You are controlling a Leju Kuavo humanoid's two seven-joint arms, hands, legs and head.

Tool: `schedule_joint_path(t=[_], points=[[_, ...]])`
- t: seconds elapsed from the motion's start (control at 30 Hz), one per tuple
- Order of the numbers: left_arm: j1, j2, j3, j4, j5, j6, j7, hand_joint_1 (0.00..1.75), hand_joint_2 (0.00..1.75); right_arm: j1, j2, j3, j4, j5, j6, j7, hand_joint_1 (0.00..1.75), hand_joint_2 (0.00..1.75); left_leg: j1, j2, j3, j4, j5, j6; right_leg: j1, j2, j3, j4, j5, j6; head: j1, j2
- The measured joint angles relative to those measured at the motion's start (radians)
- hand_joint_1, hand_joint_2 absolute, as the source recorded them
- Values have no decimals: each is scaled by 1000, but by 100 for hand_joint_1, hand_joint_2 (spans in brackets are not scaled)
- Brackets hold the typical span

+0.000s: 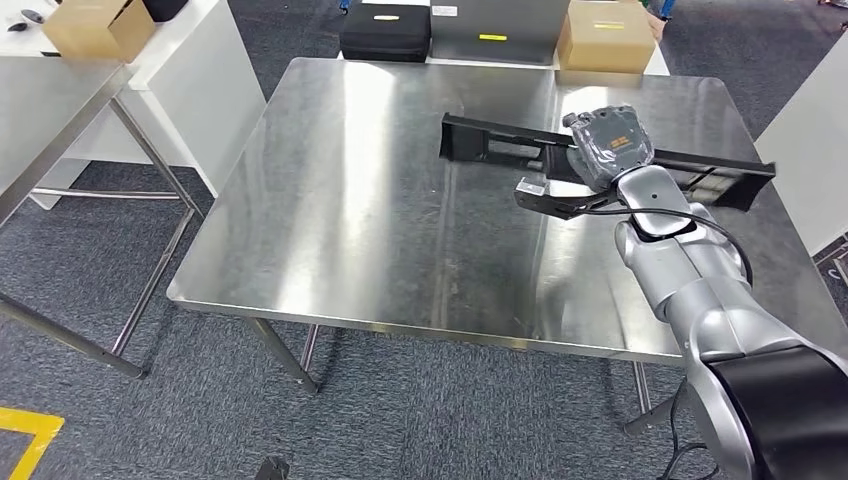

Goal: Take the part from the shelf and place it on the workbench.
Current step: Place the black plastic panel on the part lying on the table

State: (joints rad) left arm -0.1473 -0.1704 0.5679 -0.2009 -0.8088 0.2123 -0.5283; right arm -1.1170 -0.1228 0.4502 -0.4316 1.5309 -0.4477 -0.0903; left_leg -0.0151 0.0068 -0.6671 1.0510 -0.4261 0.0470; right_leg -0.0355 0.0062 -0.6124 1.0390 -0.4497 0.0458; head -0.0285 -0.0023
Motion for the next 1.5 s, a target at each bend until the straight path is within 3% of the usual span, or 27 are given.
schedule_joint_path(t=[0.07, 0.13, 0.2, 0.27, 0.33, 0.43, 0.5, 0.57, 0.63, 0.67, 0.7, 0.73, 0.8, 0.87, 0.97, 1.03, 1.13, 1.2, 1.23, 1.3, 1.37, 1.5], points=[[0, 1, 0, 0, 2, -2, 9, 0, 0, -3, 3, 0, 0, 3, -1, 0, 0, 0, 8, -2, -37, 87, -55, -16, -2, 2, 0, -1, 2, -8, -3, 0], [1, 0, 0, 1, 2, -1, 22, 0, 0, -3, 5, 0, 1, 4, -2, 0, 0, 0, 17, -3, -92, 209, -109, -28, -2, 2, 0, 0, 2, -10, -4, 0], [3, 0, 1, 1, 2, 2, 36, 0, 0, -2, 5, 0, 2, 4, -1, 0, 0, 0, 22, -3, -105, 239, -105, -30, -1, 3, 0, 0, 2, -9, -5, 0], [3, 0, 3, 1, 2, 6, 48, 0, 0, -3, 6, -1, 2, 2, -1, 0, 0, 0, 24, -4, -47, 129, -45, -23, -2, 4, 1, -1, 2, -9, -5, 0], [3, 1, 6, 1, 2, 8, 53, 0, 0, -5, 5, -4, 2, 0, -2, -1, 0, 0, 21, -8, 14, 15, -10, -17, 1, 5, 0, -2, 2, -8, -4, 0], [4, 1, 9, 1, 4, 8, 60, 0, 0, -6, 4, -6, 2, -1, -2, -2, 0, 0, 10, -10, 28, -16, -10, -8, 3, 5, -1, -11, 6, 0, -4, 0], [5, 1, 12, 1, 5, 8, 66, 0, 0, -6, 1, -7, 3, -1, -2, -3, 0, 0, 11, -7, 34, -31, -1, 7, 6, 4, -9, -3, -1, 5, -3, 0], [4, 1, 15, 1, 5, 7, 69, 0, 0, -6, -3, -8, 3, -2, -1, -3, 0, 0, 12, -3, 40, -45, 8, 21, 10, 1, -48, 76, -43, -4, -2, 0], [5, 1, 15, 1, 5, 7, 72, 0, 0, -4, -5, -10, 5, -2, -1, -3, 0, 0, 8, -3, 40, -46, 9, 26, 12, 0, -112, 211, -96, -15, -1, 0], [6, 1, 15, 1, 5, 6, 73, 0, 0, -3, -6, -10, 7, -2, -1, -3, 0, 0, 5, -4, 40, -45, 8, 26, 14, 0, -135, 258, -108, -16, -1, 0], [6, 1, 16, 1, 5, 4, 74, 0, 0, -2, -7, -11, 8, -2, -1, -3, 0, 0, 4, -4, 40, -45, 8, 26, 16, 0, -140, 268, -105, -12, 0, 0], [6, 1, 16, 1, 5, 3, 75, 0, 0, -2, -7, -11, 9, -2, -1, -3, 0, 0, 2, -5, 40, -44, 8, 26, 18, 0, -125, 237, -87, -6, 0, 0], [7, 1, 16, 1, 5, 0, 77, 0, 0, -4, -7, -12, 10, -2, -1, -4, 0, 0, -2, -5, 39, -40, 7, 24, 20, -3, -54, 96, -35, 2, 0, 0], [7, 0, 17, 1, 5, -2, 78, 0, 0, -7, -6, -12, 10, -2, -1, -4, 0, 0, -7, -6, 35, -33, 3, 20, 24, -6, -2, -5, -1, -3, -2, 0], [7, 1, 18, 1, 5, -10, 79, 0, 0, -8, -6, -13, 10, -2, -1, -4, 0, 0, -6, -5, 30, -27, -1, 12, 25, -5, 8, -24, 9, -17, -2, 0], [7, 2, 19, 1, 5, -14, 80, 0, 0, -10, -5, -13, 10, -1, -2, -5, 0, 0, -1, -7, 17, 5, -25, -2, 17, -5, 11, -27, 12, -25, -4, 0], [7, 3, 21, 1, 5, -19, 85, 0, 0, -10, -1, -13, 10, 1, -2, -9, 0, 0, 15, -9, -61, 173, -112, -28, 13, -4, 12, -28, 14, -31, -8, 0], [7, 3, 23, 1, 5, -21, 88, 0, 0, -7, 0, -13, 11, 1, -2, -13, 0, 0, 27, -9, -97, 244, -126, -38, 11, -4, 12, -28, 14, -31, -8, 0], [7, 3, 23, 1, 5, -21, 89, 0, 0, -7, 0, -13, 11, 2, -2, -14, 0, 0, 31, -9, -89, 224, -106, -41, 9, -4, 12, -27, 14, -31, -8, 0], [7, 3, 24, 1, 5, -22, 90, 0, 0, -8, 1, -13, 11, 4, -1, -14, 0, 0, 36, -9, -23, 95, -43, -43, 6, -3, 14, -27, 14, -30, -8, 0], [6, 3, 25, 1, 5, -22, 91, 0, 0, -14, 0, -13, 11, 8, 0, -12, 0, 0, 33, -11, 31, -10, -10, -39, 7, -1, 11, -28, 14, -22, -7, 0], [6, 4, 31, 1, 6, -23, 90, 0, 0, -19, -7, -13, 11, 10, 3, -10, 0, 0, 19, -11, 43, -38, -3, -9, 8, -1, 7, -33, 15, 6, -6, 0]])
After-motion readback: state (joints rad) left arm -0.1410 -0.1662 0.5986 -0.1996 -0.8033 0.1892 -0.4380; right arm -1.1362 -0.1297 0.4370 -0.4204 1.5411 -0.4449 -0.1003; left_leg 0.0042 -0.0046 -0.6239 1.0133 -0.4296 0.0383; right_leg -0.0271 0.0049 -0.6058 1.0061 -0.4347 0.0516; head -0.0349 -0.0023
